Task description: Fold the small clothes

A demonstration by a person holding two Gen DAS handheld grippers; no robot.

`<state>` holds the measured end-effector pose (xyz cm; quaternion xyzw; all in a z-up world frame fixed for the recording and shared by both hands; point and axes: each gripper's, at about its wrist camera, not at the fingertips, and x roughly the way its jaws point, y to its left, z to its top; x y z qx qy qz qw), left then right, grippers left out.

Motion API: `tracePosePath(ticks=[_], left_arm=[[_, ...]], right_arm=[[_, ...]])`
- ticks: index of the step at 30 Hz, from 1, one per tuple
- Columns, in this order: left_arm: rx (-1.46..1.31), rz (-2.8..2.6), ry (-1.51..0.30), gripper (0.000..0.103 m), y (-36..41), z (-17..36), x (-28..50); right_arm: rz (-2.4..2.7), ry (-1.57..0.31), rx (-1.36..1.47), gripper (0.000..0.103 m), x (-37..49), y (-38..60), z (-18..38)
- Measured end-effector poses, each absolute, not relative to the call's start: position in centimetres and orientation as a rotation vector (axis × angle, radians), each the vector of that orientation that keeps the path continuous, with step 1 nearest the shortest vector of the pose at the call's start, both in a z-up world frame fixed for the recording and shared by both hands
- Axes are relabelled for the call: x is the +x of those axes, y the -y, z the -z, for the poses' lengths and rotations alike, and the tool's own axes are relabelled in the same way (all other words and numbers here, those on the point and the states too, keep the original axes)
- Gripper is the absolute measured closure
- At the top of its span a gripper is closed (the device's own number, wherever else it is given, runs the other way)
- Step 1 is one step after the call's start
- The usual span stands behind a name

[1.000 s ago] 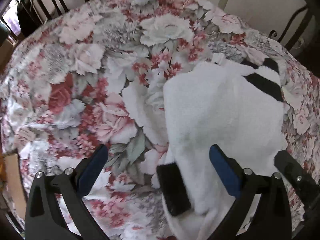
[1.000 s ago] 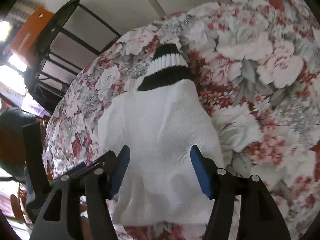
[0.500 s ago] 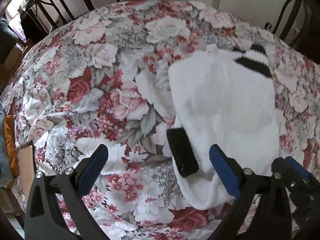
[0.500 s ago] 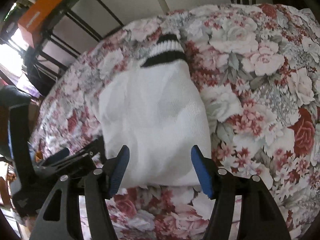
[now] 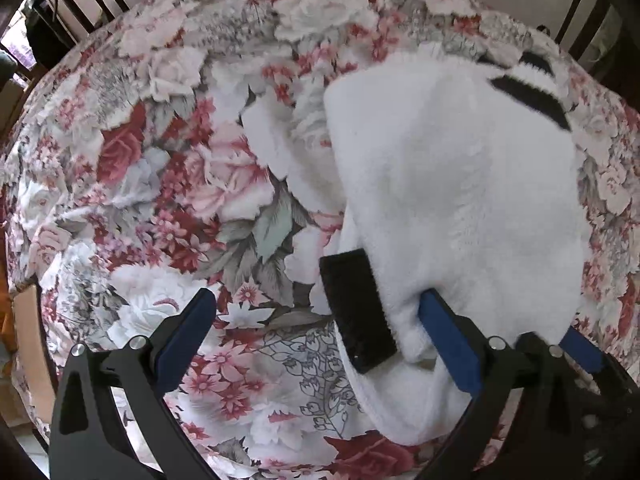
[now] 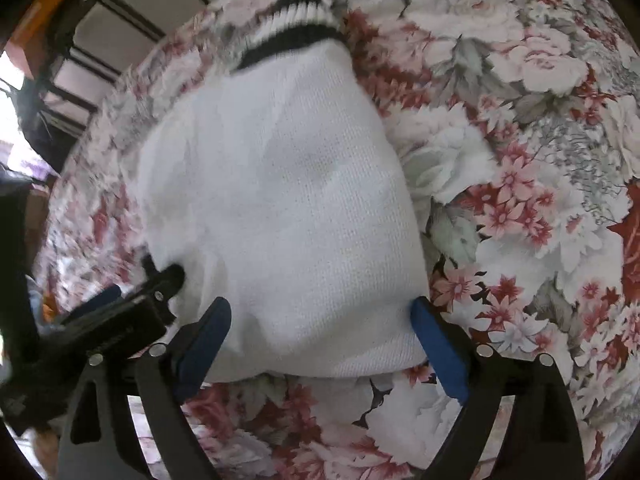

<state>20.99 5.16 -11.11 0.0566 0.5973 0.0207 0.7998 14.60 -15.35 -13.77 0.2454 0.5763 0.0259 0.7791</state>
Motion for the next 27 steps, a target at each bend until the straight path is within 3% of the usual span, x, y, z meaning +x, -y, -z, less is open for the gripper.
tracePosePath(ticks=[8,27], left_arm=[[0.091,0.0,-1.188,0.004,-5.4,7.6,20.7],[0.105,0.055,-1.238,0.004,-3.7,11.0,24.2]], right_arm=[[-0.03,-1.083,0.61,0.01,14.3,18.6,9.3],[-0.018,-1.072,0.635,0.01,18.9,20.3,12.5]])
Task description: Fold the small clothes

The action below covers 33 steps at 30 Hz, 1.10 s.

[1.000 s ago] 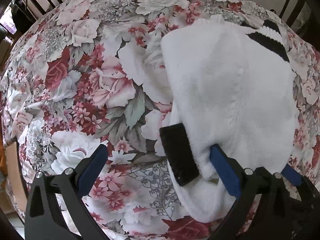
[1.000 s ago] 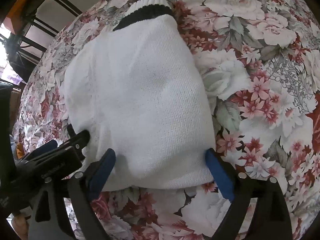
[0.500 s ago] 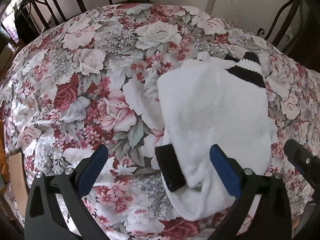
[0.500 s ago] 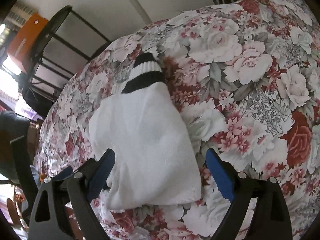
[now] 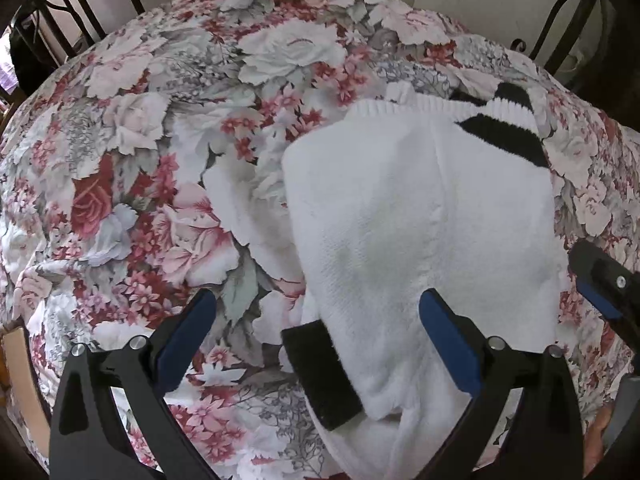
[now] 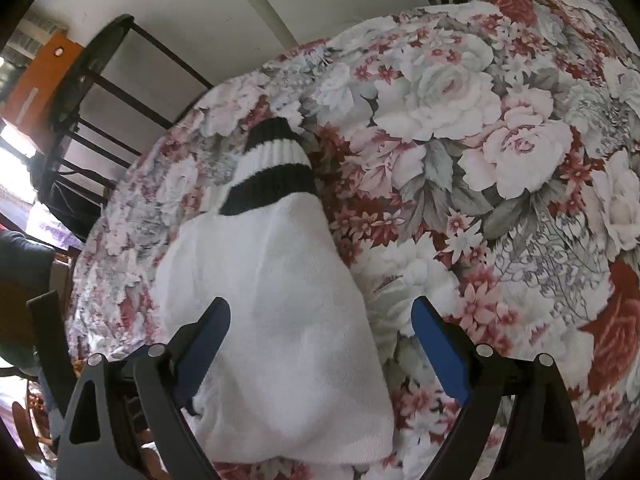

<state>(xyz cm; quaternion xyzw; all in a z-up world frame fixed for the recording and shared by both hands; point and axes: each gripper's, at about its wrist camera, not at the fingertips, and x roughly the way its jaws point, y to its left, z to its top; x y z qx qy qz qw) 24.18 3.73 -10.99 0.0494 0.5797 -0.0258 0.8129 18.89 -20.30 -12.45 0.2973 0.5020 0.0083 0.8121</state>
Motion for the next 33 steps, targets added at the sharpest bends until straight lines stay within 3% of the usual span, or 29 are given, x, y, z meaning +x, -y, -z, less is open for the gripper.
tracePosePath(ticks=[19,33], left_arm=[[-0.038,0.183,-1.24,0.005,-3.8,12.0,26.5],[0.125,0.245,-1.223,0.005,0.9,12.9,25.9]], right_arm=[[-0.05,-1.091,0.686,0.011,20.5,20.8,14.9],[-0.089,-1.084,0.671,0.011,21.0,20.1,14.8]])
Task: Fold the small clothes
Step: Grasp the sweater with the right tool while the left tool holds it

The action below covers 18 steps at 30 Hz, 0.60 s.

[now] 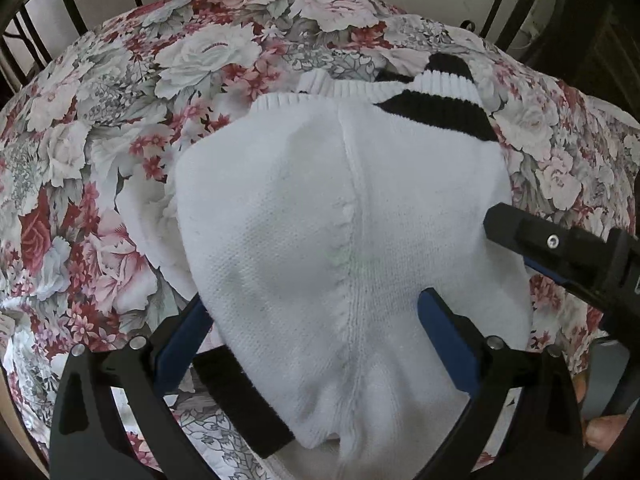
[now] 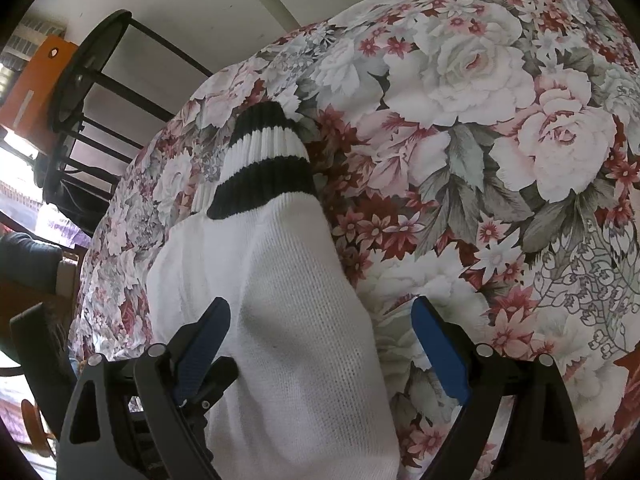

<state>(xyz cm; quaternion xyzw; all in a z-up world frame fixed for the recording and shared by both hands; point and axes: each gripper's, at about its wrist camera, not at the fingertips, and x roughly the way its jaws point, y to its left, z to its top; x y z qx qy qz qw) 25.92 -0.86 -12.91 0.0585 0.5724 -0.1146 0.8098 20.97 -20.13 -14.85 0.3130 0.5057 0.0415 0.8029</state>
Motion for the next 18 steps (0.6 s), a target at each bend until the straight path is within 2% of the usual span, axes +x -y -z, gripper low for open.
tracePosePath(ticks=[11,13,16,18], left_arm=[[-0.002,0.317,-1.281,0.004,-0.3,14.7,27.7],[-0.108,0.351,-1.322,0.004,-1.4,15.6,28.6],[-0.221,0.372,-1.343,0.004,-2.7,16.6,29.3],[-0.224,0.373,-1.338,0.004,-2.7,16.9,29.2]], right_arm=[[-0.122,-1.09,0.633,0.011,21.7,19.1,15.9],[-0.134,-1.082,0.639,0.014,21.8,19.2,16.0],[-0.178,-1.073,0.685,0.028,21.9,19.2,16.2],[-0.189,-1.073,0.704,0.028,22.0,19.1,16.4]])
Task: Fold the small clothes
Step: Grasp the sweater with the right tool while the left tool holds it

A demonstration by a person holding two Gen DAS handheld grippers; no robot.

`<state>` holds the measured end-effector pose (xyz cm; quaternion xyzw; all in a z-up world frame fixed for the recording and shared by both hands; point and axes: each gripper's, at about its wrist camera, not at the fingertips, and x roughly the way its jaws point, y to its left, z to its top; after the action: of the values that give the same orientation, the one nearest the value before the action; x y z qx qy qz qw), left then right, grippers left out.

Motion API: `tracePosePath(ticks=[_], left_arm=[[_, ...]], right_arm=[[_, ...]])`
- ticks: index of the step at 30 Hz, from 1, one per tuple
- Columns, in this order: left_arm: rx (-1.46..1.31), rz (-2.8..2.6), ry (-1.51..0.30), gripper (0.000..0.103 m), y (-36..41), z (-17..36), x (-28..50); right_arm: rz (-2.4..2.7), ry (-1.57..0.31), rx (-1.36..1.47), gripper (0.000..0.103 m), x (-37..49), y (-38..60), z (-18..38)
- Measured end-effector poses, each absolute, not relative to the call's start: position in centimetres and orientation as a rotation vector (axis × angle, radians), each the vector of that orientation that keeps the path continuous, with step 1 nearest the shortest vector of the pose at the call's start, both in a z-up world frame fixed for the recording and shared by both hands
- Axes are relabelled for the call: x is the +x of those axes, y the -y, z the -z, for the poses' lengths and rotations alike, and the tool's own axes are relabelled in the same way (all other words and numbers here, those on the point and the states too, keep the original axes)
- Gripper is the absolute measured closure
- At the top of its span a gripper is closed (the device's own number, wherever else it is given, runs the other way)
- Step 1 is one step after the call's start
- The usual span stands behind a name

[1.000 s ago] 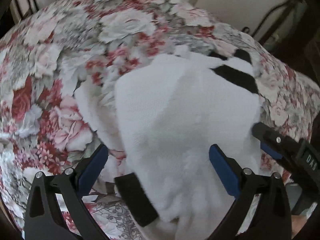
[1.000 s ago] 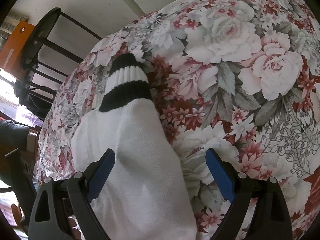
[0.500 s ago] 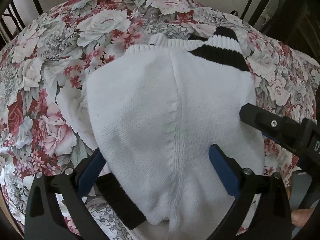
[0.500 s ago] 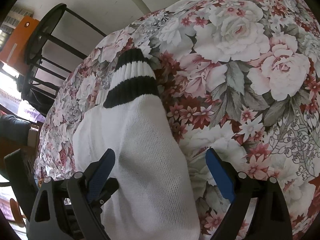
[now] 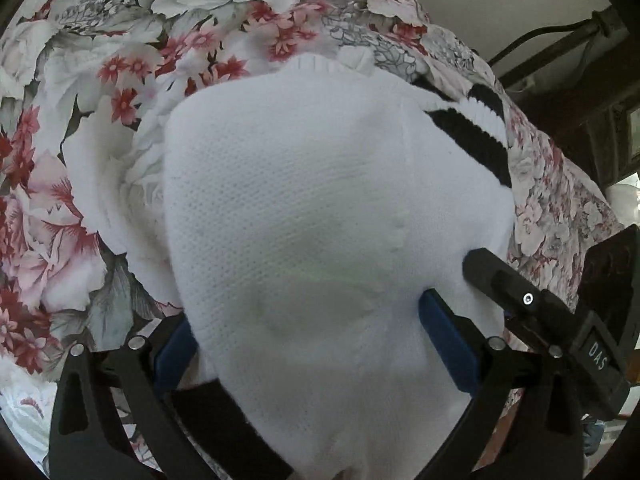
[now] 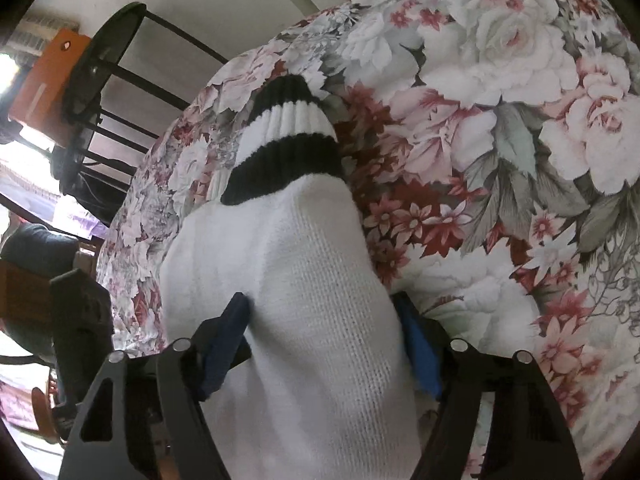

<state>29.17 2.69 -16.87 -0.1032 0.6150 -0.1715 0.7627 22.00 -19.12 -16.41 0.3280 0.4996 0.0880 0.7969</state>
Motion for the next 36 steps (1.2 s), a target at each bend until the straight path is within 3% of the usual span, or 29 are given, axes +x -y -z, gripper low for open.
tracePosePath(ticks=[5,9,14,16,27,36], left_arm=[[-0.196,0.375,-1.321,0.005,-1.9,16.9,28.5],[-0.172,0.4,-1.285,0.024,-0.8,16.4,28.1],[-0.166,0.392,-1.225,0.045,-0.4,14.9,27.3],[-0.177,0.384,-1.2,0.058,-0.7,13.9,27.0],[-0.109,0.413,-1.14,0.066,-1.0,9.3,25.0],[-0.136,0.281,-1.027,0.068,-8.3,1.8,21.6]], right_arm=[[-0.206,-1.074,0.755,0.031,21.9,19.5,17.6],[-0.211,-1.064,0.755,0.052,21.4,19.3,17.5],[-0.234,-1.058,0.751,0.057,21.3,19.0,16.2],[-0.251,-1.043,0.741,0.058,21.0,18.7,15.3],[-0.296,-1.001,0.736,0.058,19.5,16.9,10.5],[-0.415,-0.972,0.711,0.058,18.9,10.6,4.7]])
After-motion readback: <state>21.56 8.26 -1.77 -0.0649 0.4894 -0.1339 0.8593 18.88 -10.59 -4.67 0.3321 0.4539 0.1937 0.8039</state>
